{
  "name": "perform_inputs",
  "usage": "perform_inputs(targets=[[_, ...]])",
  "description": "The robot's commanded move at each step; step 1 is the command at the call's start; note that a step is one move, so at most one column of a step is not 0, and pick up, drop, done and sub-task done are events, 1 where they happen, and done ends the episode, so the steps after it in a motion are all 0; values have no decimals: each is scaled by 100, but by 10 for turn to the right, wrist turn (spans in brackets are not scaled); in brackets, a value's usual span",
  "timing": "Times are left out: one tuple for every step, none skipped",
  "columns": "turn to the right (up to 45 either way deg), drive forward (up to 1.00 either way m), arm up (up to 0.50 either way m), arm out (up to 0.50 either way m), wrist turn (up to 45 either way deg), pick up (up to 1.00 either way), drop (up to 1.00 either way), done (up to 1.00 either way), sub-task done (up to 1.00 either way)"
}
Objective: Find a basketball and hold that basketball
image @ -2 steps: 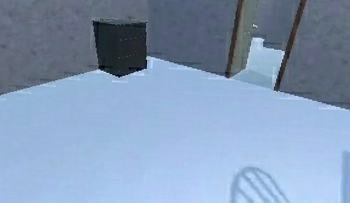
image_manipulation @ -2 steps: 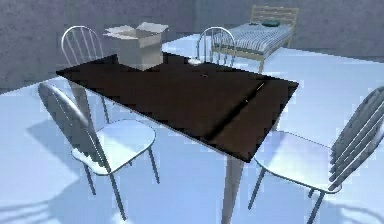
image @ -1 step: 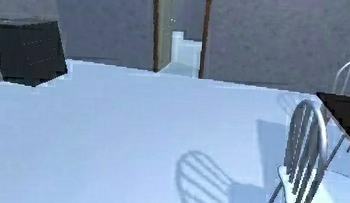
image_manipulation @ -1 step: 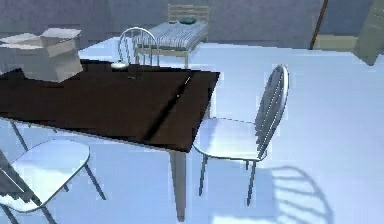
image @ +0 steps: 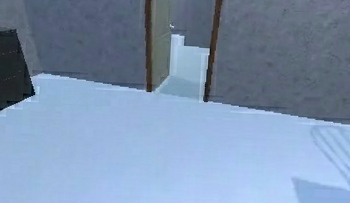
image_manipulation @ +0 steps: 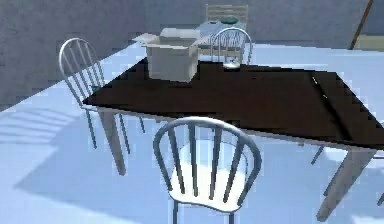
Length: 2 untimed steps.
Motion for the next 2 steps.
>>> perform_inputs(targets=[[0, 100, 0, 0, 0, 0, 0, 0, 0], [0, 100, 0, 0, 0, 0, 0, 0, 0]])
